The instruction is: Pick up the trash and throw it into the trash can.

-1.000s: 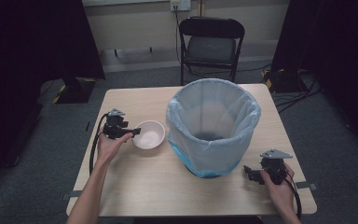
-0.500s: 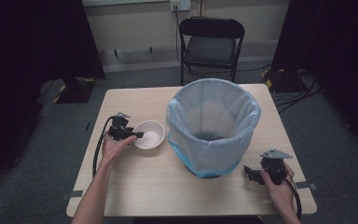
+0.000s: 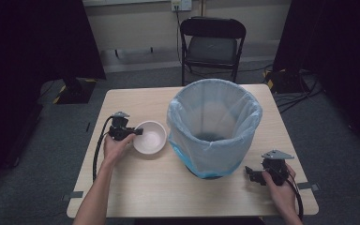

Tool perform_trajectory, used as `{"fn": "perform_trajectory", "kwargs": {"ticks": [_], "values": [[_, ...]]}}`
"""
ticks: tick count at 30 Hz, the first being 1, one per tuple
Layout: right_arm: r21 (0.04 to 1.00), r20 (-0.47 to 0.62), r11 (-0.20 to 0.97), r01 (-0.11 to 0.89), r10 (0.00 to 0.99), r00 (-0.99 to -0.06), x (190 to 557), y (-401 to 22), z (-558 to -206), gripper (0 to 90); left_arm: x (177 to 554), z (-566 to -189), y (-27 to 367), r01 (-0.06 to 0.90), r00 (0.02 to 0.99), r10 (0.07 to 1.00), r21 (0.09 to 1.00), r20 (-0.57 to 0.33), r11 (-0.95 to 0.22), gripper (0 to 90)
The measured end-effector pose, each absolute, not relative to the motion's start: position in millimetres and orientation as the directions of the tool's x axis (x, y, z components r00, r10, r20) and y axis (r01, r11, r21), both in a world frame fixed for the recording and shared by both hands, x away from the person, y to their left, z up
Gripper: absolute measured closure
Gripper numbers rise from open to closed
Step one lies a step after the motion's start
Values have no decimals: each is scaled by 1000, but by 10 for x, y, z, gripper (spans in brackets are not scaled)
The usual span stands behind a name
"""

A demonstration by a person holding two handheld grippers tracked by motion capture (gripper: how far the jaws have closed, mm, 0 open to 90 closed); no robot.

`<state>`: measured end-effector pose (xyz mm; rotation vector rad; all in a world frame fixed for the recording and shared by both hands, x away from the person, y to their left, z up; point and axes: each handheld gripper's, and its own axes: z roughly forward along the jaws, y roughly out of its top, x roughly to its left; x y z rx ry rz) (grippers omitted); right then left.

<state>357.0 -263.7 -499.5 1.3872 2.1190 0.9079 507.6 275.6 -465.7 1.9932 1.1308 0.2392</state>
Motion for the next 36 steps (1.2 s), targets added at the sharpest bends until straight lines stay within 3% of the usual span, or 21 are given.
{"fn": "perform_trajectory", "kwargs": {"ticks": [23,36], "values": [[730,-13,279,624,919,-395,3570,-2638,-4995,94,4830,-4248,2834,551,592,775,813,-222,-188,835],[730,-13,279,624,919,-395,3570,-2638,-4995,94,4787,-3828,2843,455,620,758,881,-205,-134,835]]}}
